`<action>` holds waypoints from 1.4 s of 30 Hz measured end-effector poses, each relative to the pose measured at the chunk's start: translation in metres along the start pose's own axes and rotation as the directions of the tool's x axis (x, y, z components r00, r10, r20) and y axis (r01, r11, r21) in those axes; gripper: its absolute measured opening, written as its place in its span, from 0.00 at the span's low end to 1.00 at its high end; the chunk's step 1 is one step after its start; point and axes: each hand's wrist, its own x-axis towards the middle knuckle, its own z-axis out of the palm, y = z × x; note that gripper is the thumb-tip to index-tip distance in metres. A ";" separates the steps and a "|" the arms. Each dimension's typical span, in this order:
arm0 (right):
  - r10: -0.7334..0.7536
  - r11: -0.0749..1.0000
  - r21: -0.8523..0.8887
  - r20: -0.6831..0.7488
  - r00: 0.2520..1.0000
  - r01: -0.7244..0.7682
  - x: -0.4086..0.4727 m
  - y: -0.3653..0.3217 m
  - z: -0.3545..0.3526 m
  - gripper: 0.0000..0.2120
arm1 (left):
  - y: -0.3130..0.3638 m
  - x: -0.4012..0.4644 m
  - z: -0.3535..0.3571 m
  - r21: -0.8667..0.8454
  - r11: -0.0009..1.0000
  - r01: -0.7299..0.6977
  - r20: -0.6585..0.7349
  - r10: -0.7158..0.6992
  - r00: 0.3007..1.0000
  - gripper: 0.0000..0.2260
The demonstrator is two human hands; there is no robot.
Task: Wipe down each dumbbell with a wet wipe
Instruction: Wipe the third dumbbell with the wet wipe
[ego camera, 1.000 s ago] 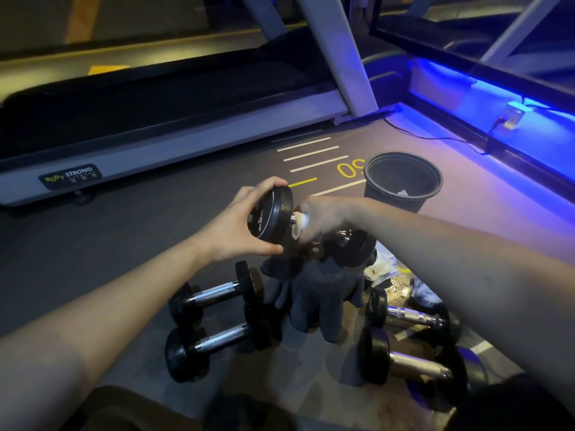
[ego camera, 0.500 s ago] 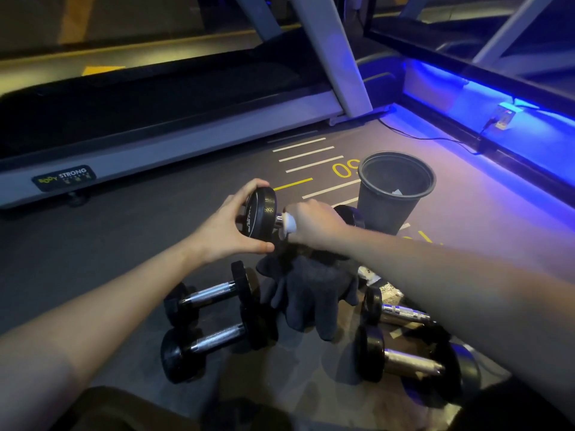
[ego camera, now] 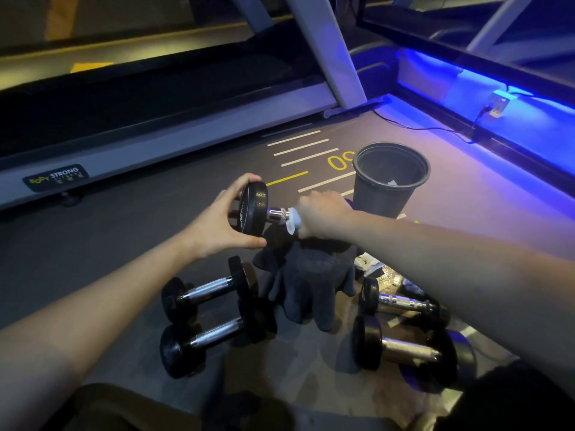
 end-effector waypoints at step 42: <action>-0.063 0.918 0.397 0.111 0.992 0.014 -0.008 0.060 0.004 0.13 | 0.011 0.007 0.001 0.063 0.997 -0.053 0.013 0.052 0.999 0.44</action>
